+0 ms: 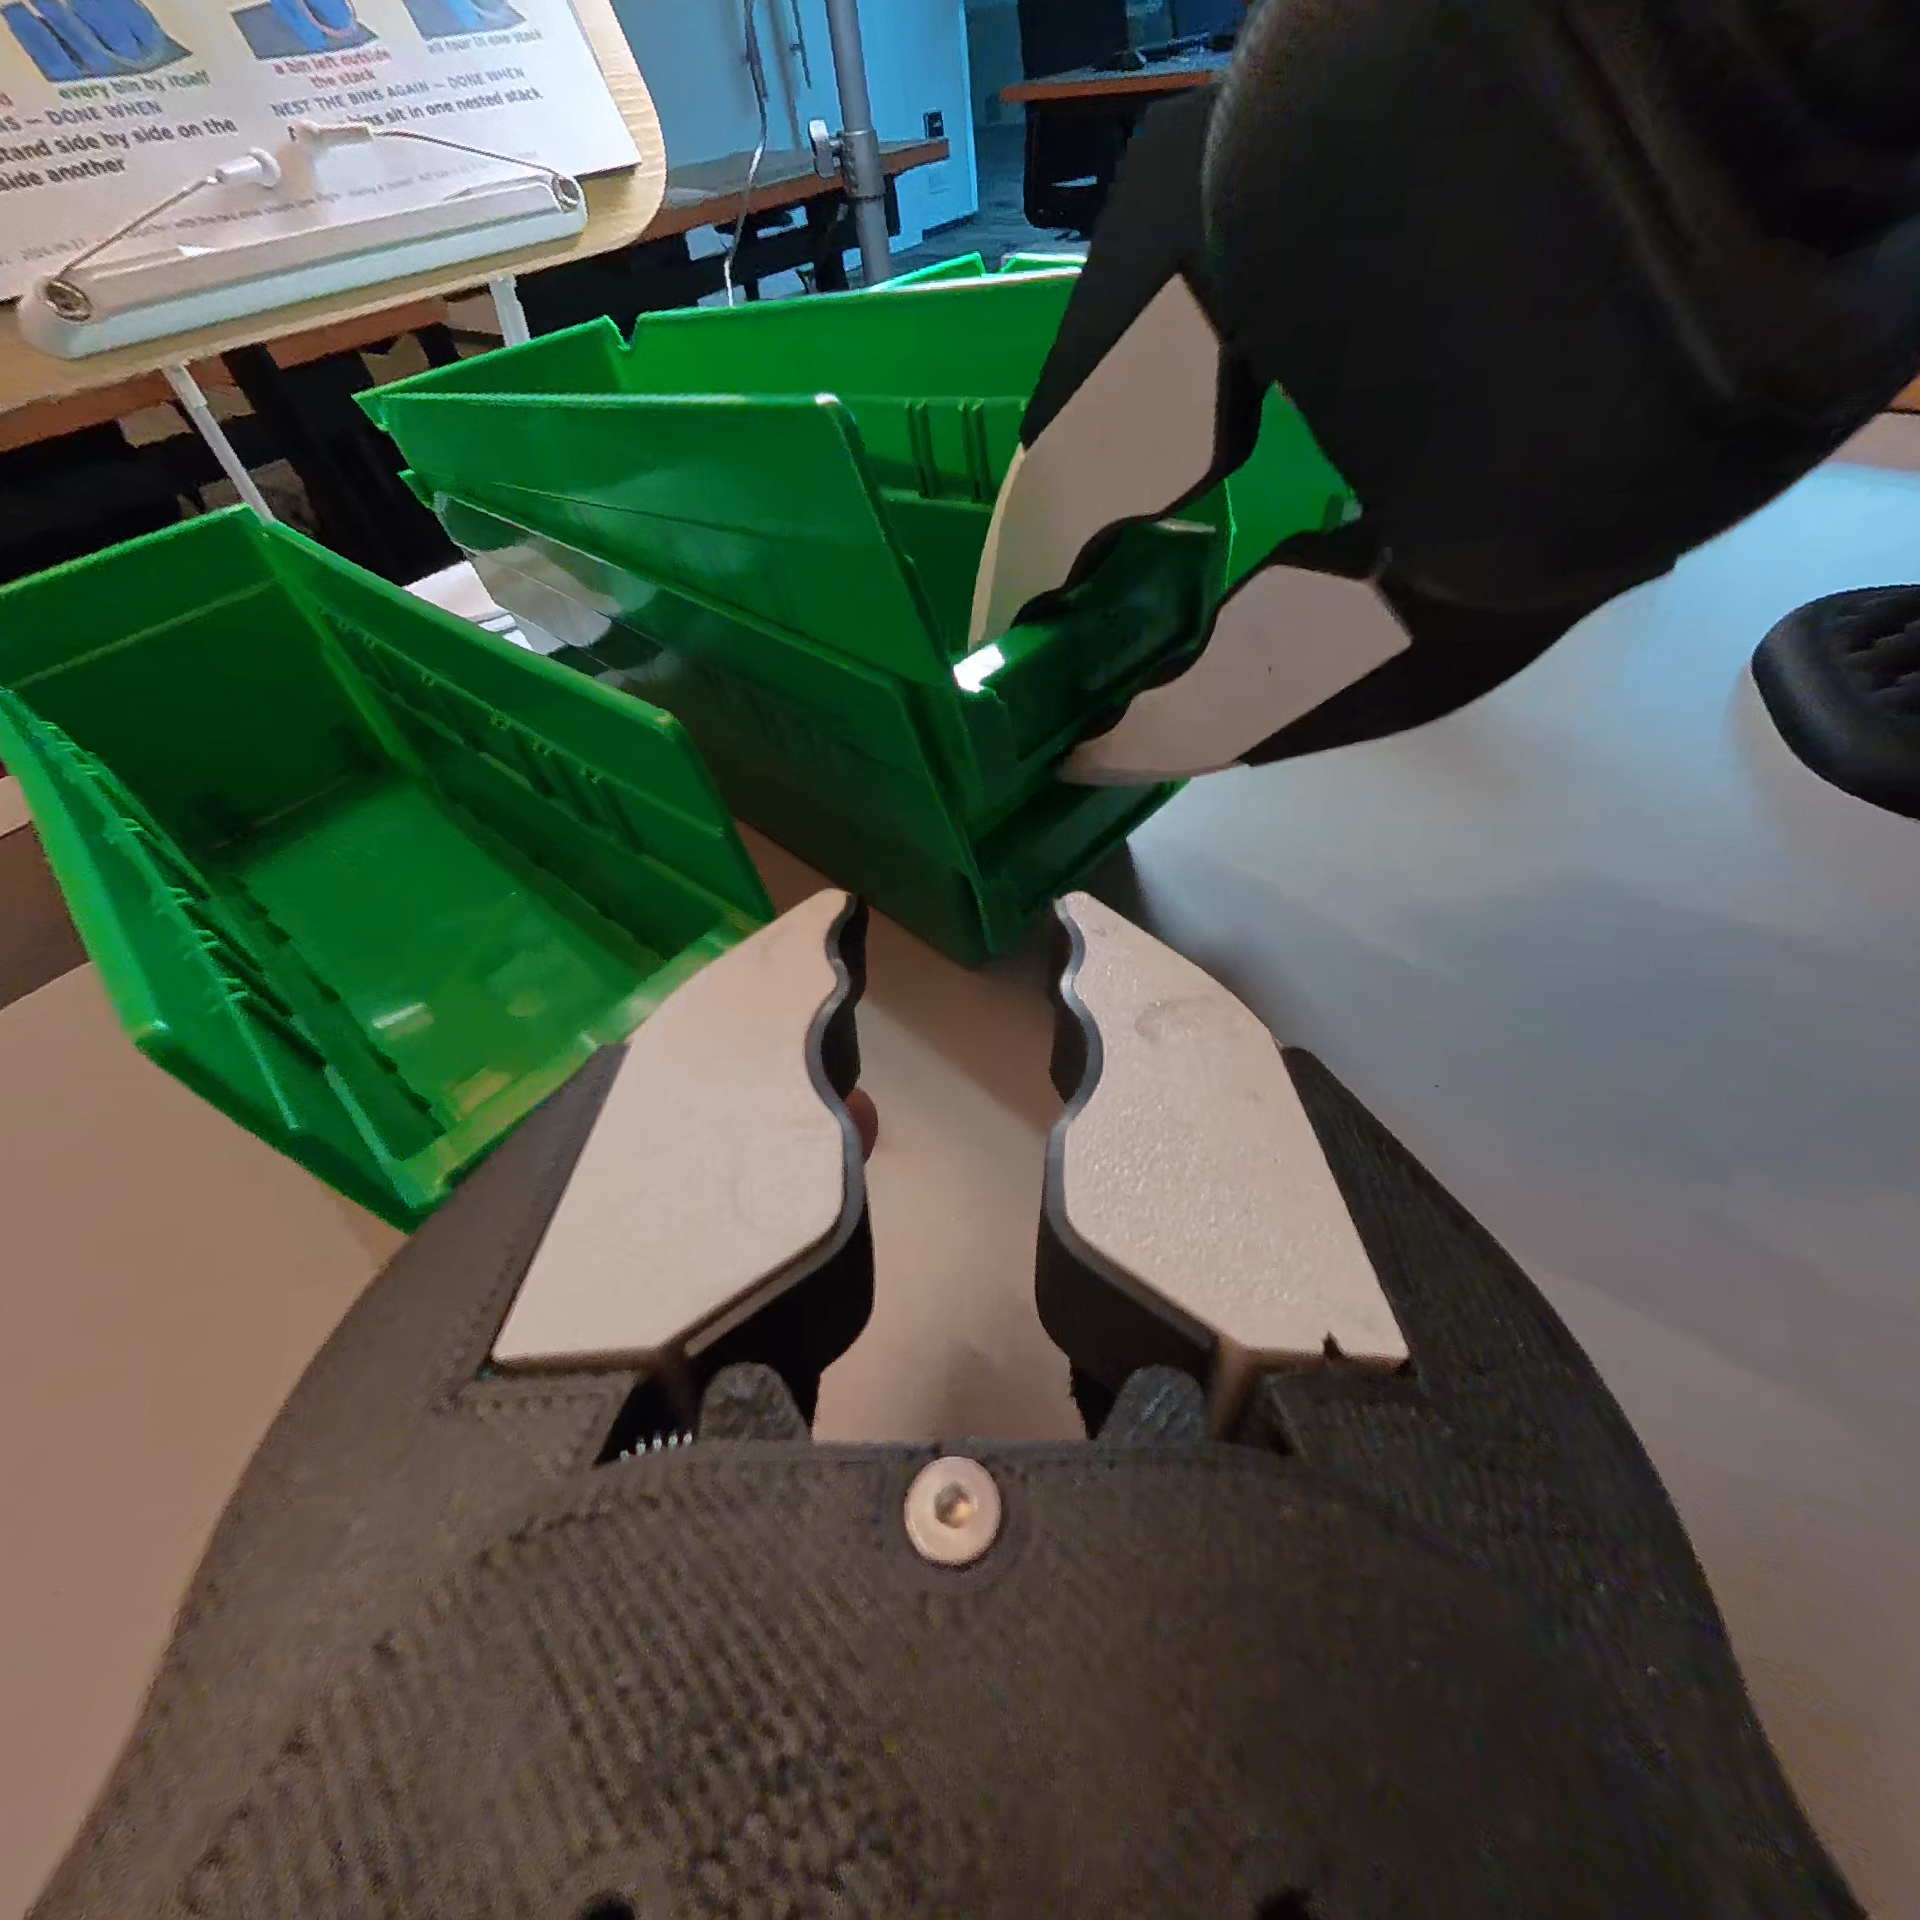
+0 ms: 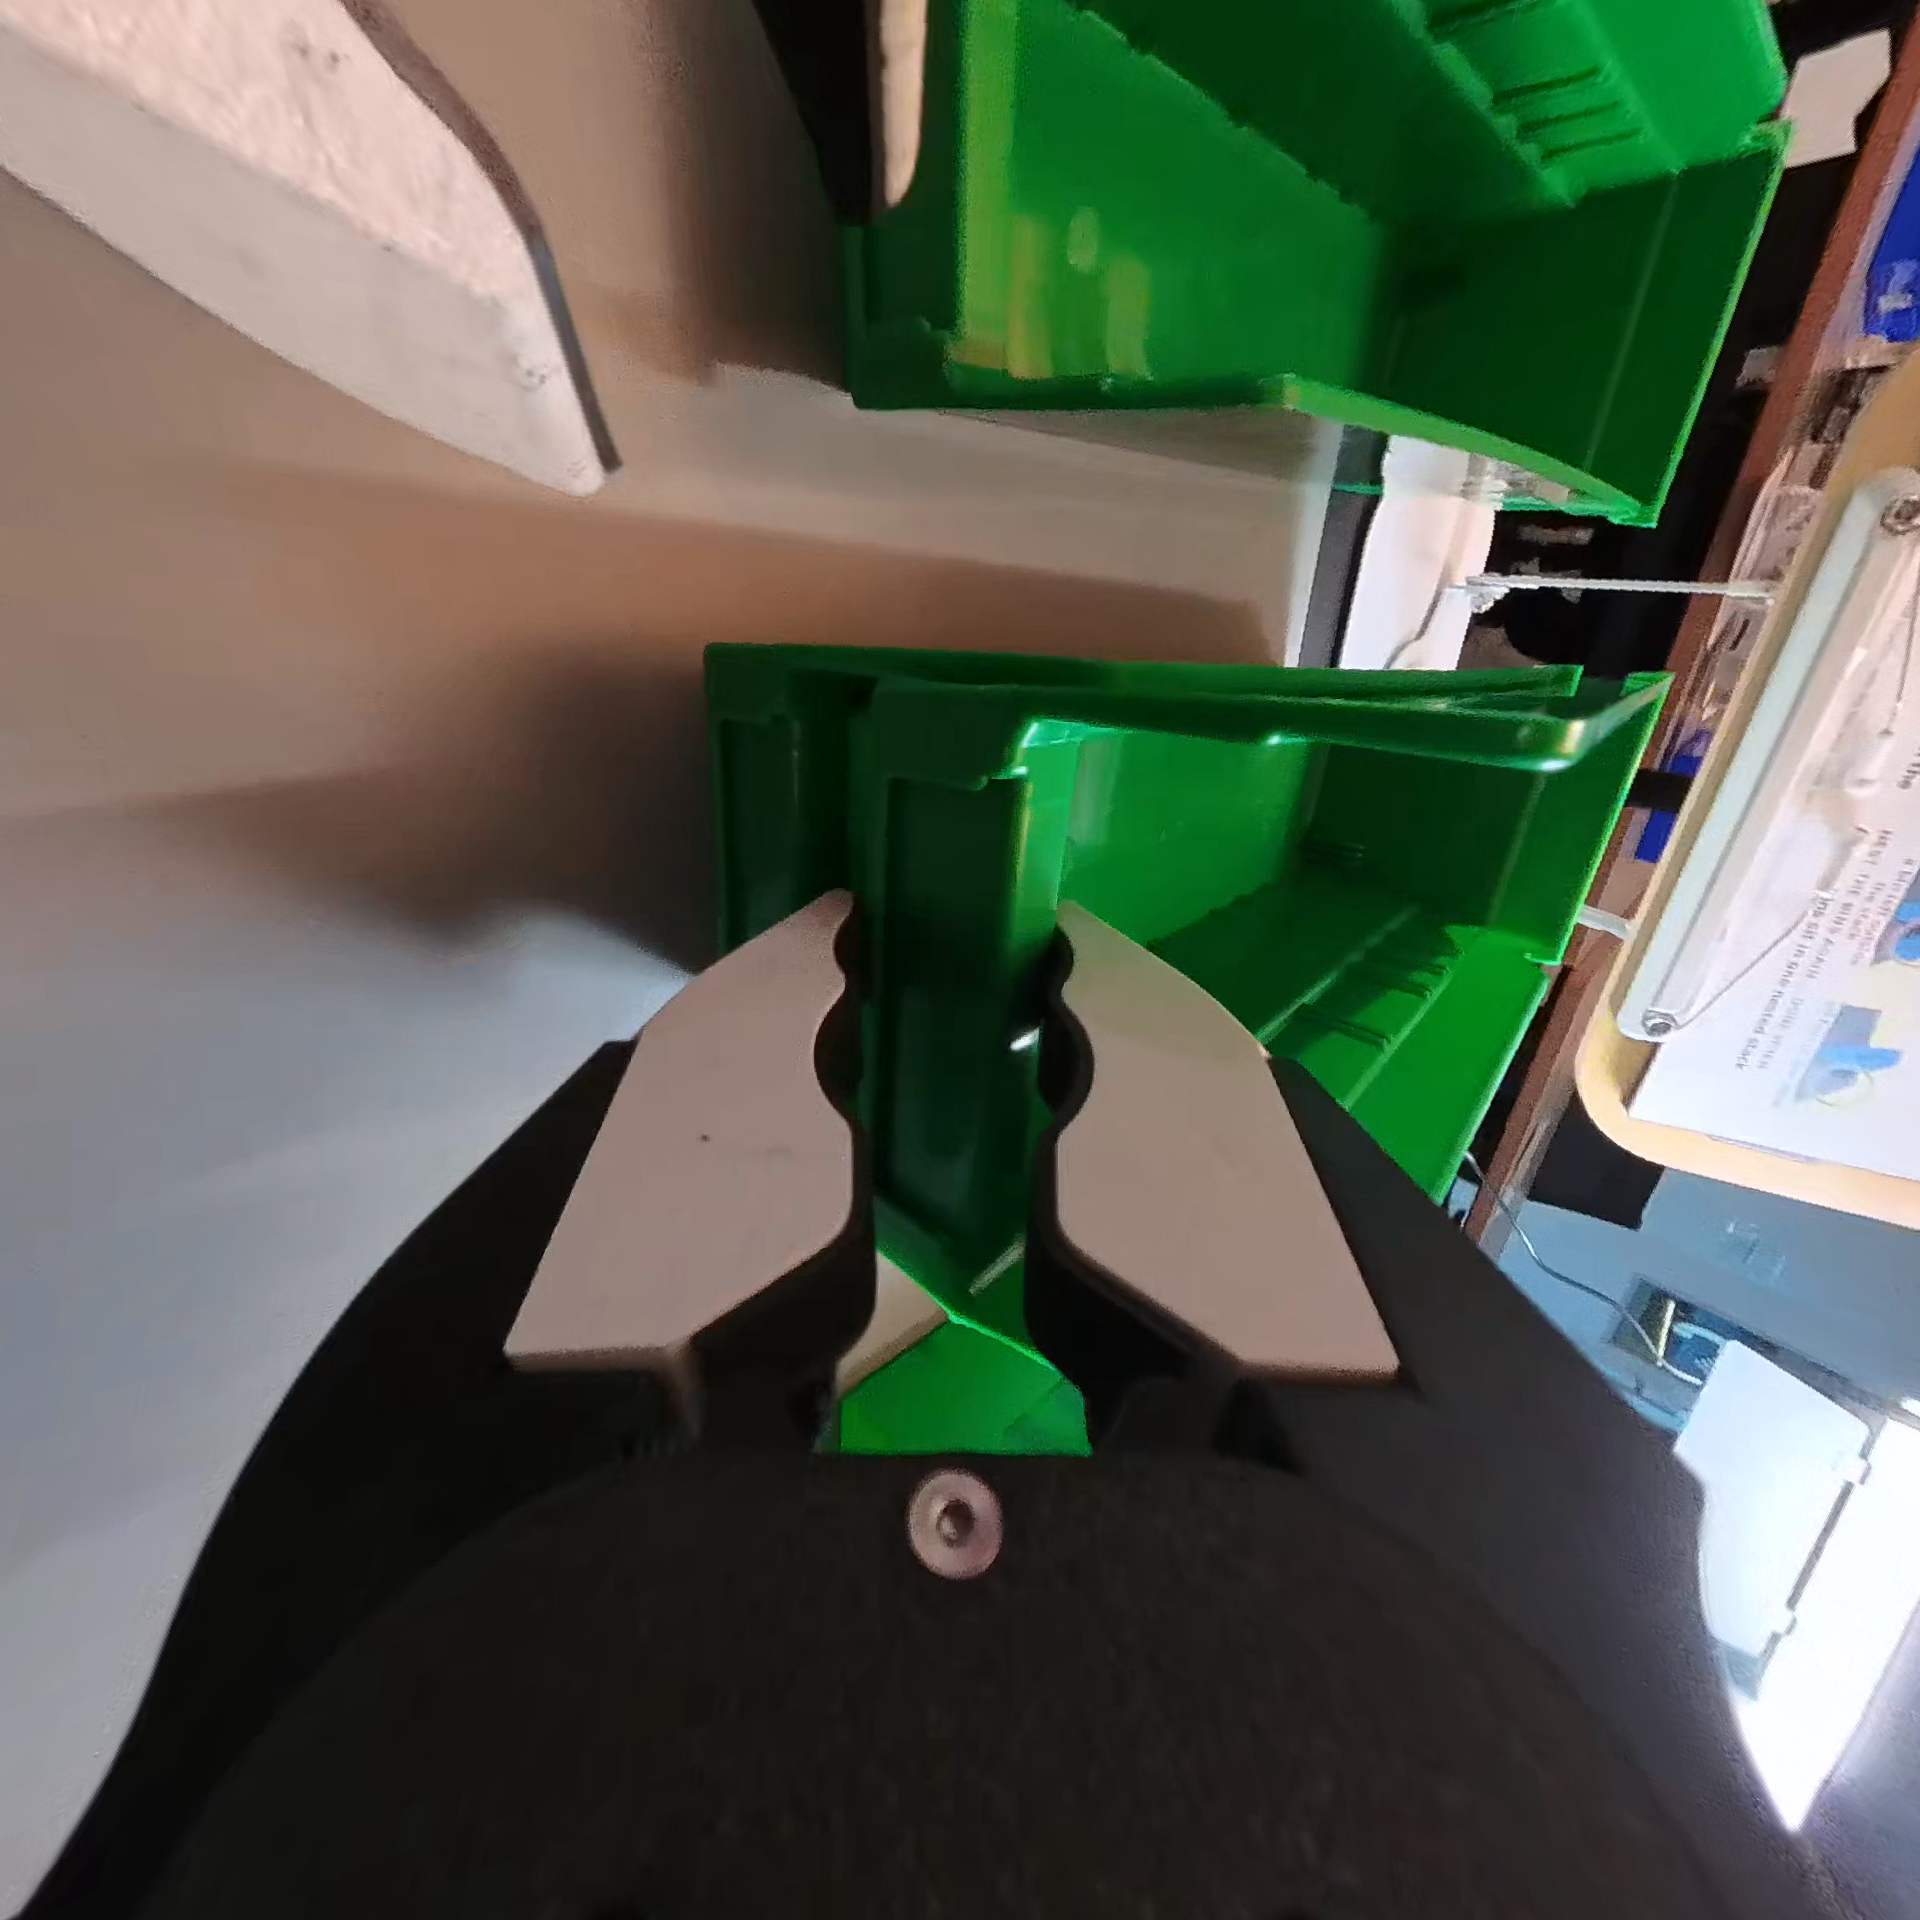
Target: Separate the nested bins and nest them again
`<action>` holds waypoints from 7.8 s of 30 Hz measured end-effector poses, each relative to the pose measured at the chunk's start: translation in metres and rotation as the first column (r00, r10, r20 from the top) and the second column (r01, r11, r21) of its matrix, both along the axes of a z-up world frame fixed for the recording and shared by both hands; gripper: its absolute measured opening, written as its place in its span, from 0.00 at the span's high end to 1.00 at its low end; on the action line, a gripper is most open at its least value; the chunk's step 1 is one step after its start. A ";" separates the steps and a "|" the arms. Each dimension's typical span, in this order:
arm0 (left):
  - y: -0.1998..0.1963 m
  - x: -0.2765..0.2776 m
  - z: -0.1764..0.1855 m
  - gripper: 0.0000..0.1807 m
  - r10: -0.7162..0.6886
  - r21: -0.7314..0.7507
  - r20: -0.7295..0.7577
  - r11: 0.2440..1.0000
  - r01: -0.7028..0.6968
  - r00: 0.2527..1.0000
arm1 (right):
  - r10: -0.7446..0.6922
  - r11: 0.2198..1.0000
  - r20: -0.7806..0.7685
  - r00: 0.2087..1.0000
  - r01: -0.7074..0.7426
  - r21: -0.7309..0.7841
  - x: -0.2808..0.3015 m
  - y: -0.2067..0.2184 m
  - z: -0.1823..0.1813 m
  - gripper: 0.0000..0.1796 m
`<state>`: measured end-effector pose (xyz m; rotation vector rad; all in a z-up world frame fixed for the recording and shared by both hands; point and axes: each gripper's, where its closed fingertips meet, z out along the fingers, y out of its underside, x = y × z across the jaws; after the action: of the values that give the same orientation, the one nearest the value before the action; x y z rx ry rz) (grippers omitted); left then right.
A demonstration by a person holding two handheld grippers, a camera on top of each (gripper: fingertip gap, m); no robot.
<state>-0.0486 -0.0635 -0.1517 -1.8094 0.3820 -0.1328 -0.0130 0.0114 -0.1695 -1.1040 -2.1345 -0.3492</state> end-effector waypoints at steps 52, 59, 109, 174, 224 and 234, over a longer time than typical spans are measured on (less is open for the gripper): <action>0.000 -0.008 0.017 0.79 0.072 0.083 0.011 0.994 -0.072 0.997 | -0.063 0.997 -0.031 0.997 0.065 0.045 0.094 0.082 -0.031 0.83; 0.000 -0.009 0.016 0.79 0.072 0.083 0.008 0.994 -0.073 0.997 | -0.024 0.989 -0.030 0.999 0.028 0.143 0.091 0.088 -0.043 0.82; -0.009 -0.074 0.007 0.79 0.247 0.060 -0.034 0.968 -0.245 0.968 | -0.553 0.831 -0.773 0.311 0.143 -0.537 0.208 0.089 0.020 0.70; -0.012 -0.066 0.016 0.79 0.225 0.102 -0.057 0.970 -0.219 0.973 | 0.047 0.999 -0.004 0.999 -0.047 -0.006 -0.021 0.005 0.038 0.85; 0.015 -0.065 0.000 0.80 0.118 -0.028 -0.371 0.990 -0.138 0.921 | -0.362 0.845 -0.616 0.700 -0.034 -0.534 0.147 0.006 0.044 0.75; 0.048 -0.072 -0.047 0.78 -0.272 -0.457 -0.712 0.879 -0.134 0.647 | -0.478 0.768 -0.631 0.611 -0.059 -0.638 0.172 0.022 0.005 0.78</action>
<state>-0.1207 -0.0156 -0.1991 -2.2858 1.1138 0.5750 0.1585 0.0333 -0.1650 -1.5258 -1.2962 0.6924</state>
